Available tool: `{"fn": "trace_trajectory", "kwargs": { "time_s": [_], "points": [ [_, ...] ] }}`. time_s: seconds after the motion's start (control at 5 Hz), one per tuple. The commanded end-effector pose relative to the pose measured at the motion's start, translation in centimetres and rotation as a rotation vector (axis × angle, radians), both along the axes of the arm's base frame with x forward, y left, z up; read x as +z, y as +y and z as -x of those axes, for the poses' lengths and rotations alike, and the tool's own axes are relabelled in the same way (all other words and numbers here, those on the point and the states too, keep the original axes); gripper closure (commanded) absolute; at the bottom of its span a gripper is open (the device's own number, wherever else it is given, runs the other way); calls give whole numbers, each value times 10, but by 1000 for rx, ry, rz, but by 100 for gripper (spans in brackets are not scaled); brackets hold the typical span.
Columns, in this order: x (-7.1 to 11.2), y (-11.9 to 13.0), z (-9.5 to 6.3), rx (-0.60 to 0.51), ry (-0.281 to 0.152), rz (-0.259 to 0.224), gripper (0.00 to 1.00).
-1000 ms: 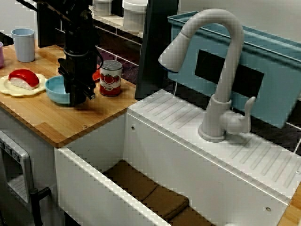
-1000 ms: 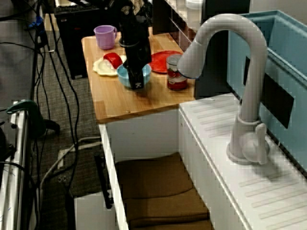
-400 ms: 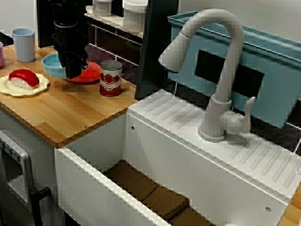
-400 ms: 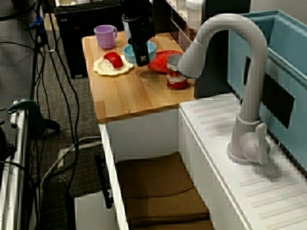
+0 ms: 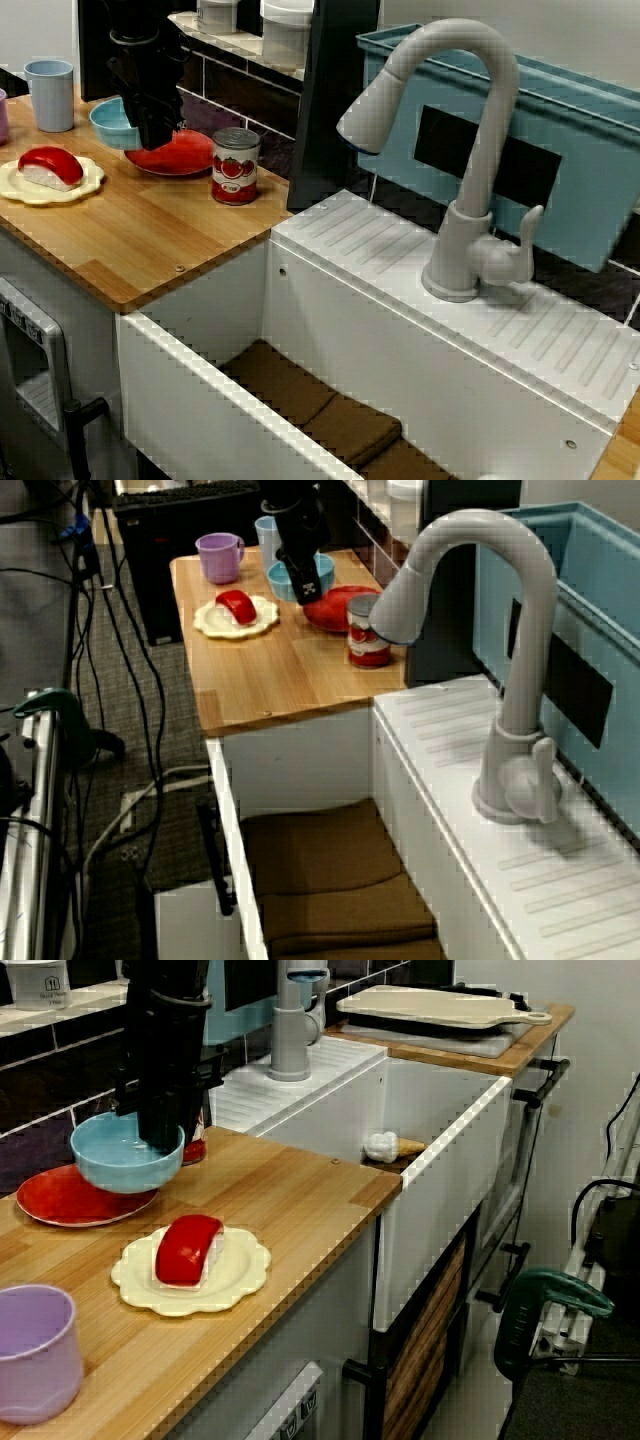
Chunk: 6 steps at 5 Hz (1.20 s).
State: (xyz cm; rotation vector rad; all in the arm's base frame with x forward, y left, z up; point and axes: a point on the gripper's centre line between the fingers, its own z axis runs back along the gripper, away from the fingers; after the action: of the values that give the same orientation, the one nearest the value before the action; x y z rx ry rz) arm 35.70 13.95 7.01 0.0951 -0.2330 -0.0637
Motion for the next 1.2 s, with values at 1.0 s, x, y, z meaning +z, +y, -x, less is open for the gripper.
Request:
{"fn": "trace_trajectory", "kwargs": {
  "time_s": [1.0],
  "points": [
    [11,70,-11,-23,-34,-70,100]
  ]
}}
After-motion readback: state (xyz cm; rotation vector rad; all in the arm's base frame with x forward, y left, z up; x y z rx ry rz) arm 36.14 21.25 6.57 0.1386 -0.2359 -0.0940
